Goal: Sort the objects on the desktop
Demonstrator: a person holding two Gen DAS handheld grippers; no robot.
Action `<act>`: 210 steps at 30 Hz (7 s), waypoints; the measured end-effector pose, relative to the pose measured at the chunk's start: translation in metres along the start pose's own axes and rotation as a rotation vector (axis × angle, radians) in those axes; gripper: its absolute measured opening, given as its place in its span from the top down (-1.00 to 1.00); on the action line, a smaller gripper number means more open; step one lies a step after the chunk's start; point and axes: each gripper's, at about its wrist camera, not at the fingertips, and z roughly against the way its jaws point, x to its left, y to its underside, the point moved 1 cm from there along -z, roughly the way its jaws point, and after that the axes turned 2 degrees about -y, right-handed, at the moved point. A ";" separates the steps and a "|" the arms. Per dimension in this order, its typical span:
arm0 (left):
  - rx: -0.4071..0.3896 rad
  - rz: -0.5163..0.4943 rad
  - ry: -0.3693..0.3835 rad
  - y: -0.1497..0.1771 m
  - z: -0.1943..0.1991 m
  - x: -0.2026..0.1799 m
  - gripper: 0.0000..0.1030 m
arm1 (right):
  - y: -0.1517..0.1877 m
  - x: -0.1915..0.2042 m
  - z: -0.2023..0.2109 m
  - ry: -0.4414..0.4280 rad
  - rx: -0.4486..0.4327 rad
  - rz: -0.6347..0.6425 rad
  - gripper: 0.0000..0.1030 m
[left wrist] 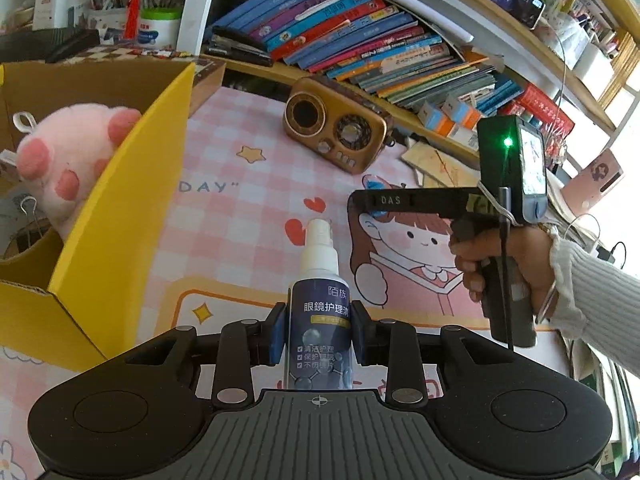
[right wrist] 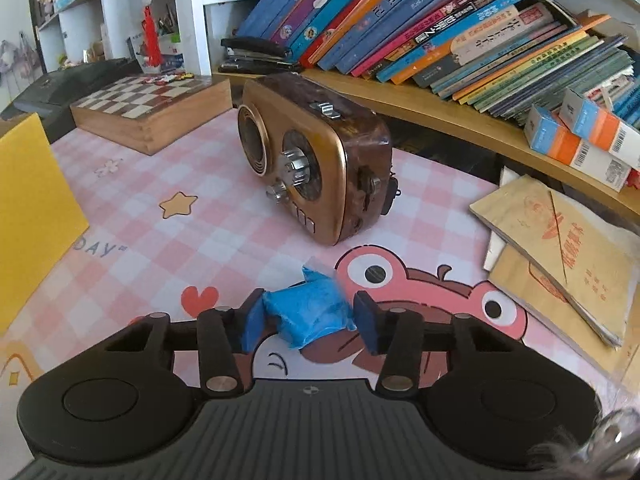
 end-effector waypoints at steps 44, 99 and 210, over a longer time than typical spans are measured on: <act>-0.004 -0.052 0.223 0.084 0.128 0.050 0.40 | 0.137 0.162 0.244 0.059 -0.062 -0.275 0.32; -0.149 0.130 0.102 0.110 0.233 0.195 0.40 | 0.104 0.353 0.230 -0.150 -0.069 -0.073 0.32; -0.392 -0.195 -0.273 0.094 0.247 0.145 -0.89 | 0.112 0.325 0.265 0.191 -0.275 -0.164 -0.43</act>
